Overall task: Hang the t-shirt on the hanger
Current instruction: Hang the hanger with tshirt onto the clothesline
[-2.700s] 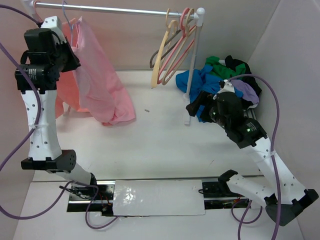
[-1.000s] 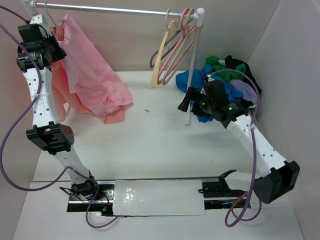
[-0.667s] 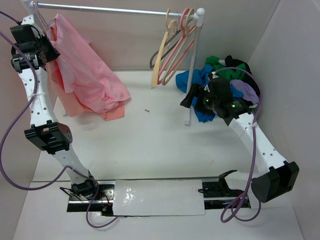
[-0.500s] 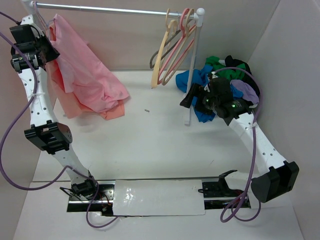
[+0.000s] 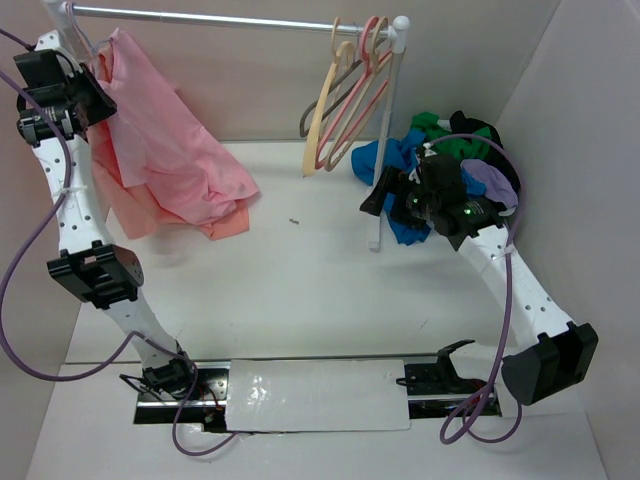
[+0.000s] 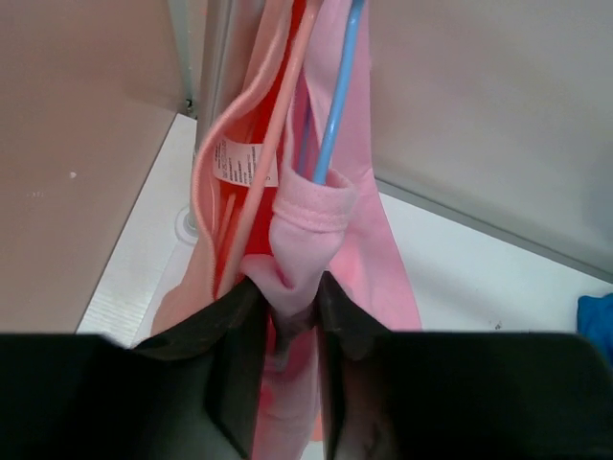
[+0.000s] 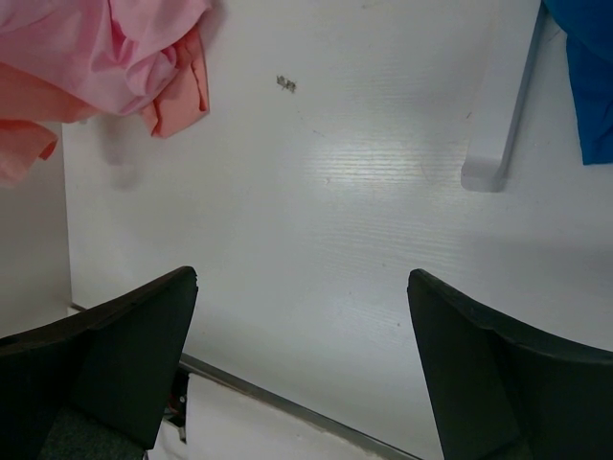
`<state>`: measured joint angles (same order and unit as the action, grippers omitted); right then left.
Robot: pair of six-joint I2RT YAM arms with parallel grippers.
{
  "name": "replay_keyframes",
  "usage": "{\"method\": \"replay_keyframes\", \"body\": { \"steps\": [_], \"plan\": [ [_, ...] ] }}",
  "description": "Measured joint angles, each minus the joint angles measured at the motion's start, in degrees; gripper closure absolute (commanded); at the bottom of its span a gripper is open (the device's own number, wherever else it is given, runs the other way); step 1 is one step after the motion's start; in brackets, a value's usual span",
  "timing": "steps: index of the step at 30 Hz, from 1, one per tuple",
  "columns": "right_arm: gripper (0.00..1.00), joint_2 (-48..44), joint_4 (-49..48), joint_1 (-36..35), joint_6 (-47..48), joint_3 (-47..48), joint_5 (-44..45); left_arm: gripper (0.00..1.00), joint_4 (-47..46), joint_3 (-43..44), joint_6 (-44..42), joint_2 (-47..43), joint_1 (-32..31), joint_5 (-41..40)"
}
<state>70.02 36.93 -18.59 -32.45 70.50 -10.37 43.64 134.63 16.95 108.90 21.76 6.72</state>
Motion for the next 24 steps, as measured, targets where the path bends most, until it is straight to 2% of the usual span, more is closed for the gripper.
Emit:
{"method": "replay_keyframes", "body": {
  "steps": [2, 3, 6, 11, 14, 19, 24],
  "plan": [
    [0.00, -0.02, 0.00, 0.00, 0.00, 0.00, 0.00, 0.44, 0.00, 0.00, 0.31, 0.00, 0.33, 0.26],
    [0.00, -0.02, 0.02, 0.00, 0.02, 0.00, 0.02, 0.31, 0.02, 0.00, 0.74, -0.13, 0.55, 0.46],
    [0.00, -0.26, 0.04, 0.00, 0.02, 0.00, 0.35, 0.17, 0.07, -0.26, 1.20, -1.16, 0.85, 0.76],
    [0.00, -1.31, 0.61, 0.00, 0.44, 0.00, 1.79, 0.10, -0.11, -4.98, 1.49, -9.09, 0.35, 0.83],
    [0.00, -1.55, 1.38, 0.00, 1.03, 0.00, 3.06, 0.10, -0.90, -8.83, 1.40, -16.70, -1.90, -0.04],
    [0.00, -1.57, 3.80, 0.00, 2.25, 0.57, 7.37, 0.10, -2.34, -14.49, -0.07, -30.21, -10.12, -0.63],
    [0.00, -1.03, 8.61, -0.02, 1.90, 2.03, 17.62, 0.07, -1.38, -24.87, -2.16, -40.15, -21.42, 3.69]
  ]
}}
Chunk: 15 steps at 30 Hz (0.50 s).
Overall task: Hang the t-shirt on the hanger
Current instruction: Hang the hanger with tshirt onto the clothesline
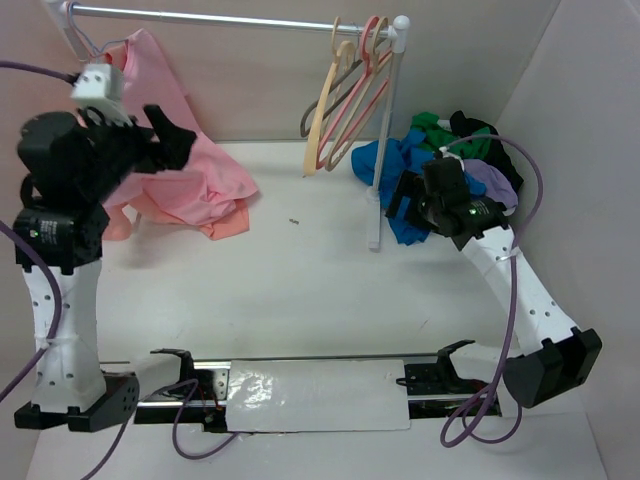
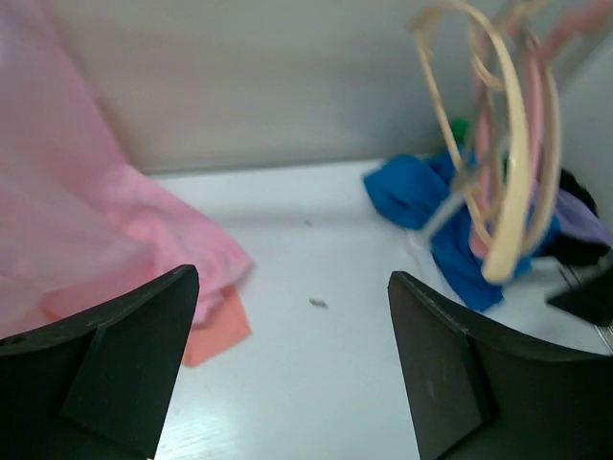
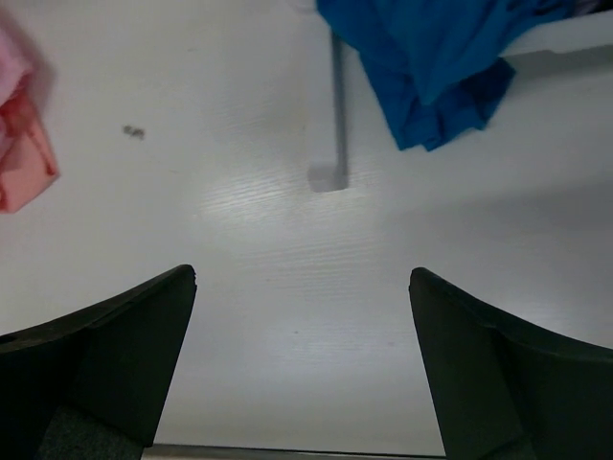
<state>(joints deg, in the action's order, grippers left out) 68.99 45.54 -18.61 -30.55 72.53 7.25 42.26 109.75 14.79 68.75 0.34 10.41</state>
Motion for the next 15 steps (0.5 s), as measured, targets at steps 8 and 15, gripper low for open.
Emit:
{"method": "replay_keyframes", "body": {
  "steps": [8, 15],
  "plan": [
    [0.00, 0.35, 4.04, 0.00, -0.72, -3.32, 9.11, 0.05, 0.94, -33.33, 0.33, -7.72, -9.18, 3.04],
    [0.00, -1.20, 4.24, 0.15, -1.11, -9.75, 9.62, 0.06, 0.44, -50.21, 2.43, -10.82, -15.98, 4.07]
  ]
}}
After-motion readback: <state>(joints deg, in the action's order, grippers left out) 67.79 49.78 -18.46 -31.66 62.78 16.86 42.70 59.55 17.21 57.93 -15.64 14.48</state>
